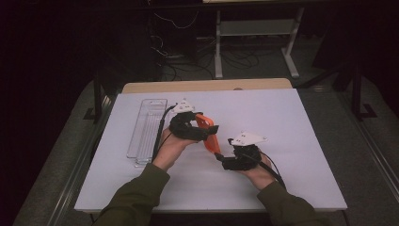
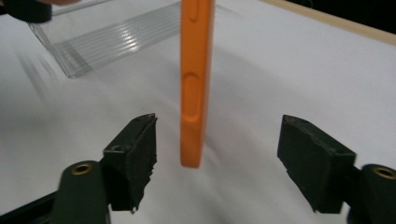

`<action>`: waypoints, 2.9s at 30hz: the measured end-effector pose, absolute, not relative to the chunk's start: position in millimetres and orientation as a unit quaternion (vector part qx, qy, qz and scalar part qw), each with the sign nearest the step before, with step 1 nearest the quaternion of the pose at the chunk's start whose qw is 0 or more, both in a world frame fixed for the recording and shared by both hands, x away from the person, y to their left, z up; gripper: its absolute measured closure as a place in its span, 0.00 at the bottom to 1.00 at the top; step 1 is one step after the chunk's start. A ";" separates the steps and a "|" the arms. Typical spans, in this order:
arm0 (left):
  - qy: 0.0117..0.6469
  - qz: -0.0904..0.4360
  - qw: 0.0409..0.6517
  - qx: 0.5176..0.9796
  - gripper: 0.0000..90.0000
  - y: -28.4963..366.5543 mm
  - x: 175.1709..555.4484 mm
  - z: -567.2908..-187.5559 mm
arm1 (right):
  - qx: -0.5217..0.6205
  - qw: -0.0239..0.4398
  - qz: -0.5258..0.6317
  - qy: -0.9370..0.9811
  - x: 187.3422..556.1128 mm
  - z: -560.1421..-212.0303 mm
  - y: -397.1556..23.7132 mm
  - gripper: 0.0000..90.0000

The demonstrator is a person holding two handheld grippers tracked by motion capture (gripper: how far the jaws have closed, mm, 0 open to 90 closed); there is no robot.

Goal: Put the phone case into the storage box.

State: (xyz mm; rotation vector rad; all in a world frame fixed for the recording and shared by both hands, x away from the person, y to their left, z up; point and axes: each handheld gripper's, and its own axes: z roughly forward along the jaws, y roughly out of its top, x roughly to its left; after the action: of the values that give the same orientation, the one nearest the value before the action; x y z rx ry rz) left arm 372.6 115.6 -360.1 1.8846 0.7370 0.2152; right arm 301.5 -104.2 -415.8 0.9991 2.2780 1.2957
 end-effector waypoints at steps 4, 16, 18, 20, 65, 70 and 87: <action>0.304 0.092 0.524 0.790 0.17 116.8 373.2 -359.4 | 0.354 0.164 0.452 0.802 303.3 -416.1 -109.4 0.24; 0.305 0.087 0.528 0.788 0.17 116.2 372.3 -358.8 | 0.359 0.177 0.446 0.801 304.4 -419.2 -119.9 0.11; 0.305 0.086 0.529 0.787 0.17 115.9 372.1 -358.7 | 0.358 0.171 0.447 0.801 304.4 -420.0 -122.0 0.05; 0.305 0.086 0.529 0.787 0.17 116.4 372.1 -358.3 | 0.358 0.166 0.439 0.807 304.4 -421.1 -125.2 0.00; 0.291 0.089 0.533 0.790 0.17 129.3 376.4 -337.7 | 0.390 0.208 0.410 0.798 278.6 -439.0 -187.6 0.00; 0.286 0.090 0.535 0.790 0.17 129.7 378.5 -333.4 | 0.389 0.207 0.408 0.799 277.9 -440.0 -186.4 0.00; 0.282 0.101 0.538 0.787 0.16 134.3 387.4 -318.8 | 0.388 0.209 0.409 0.799 277.6 -439.4 -187.2 0.00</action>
State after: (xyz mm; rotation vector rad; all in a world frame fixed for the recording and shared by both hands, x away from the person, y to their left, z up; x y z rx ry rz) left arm 387.4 134.3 -318.8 1.8731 0.6717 0.2407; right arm 277.6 -187.2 -439.4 1.0794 2.2226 1.1377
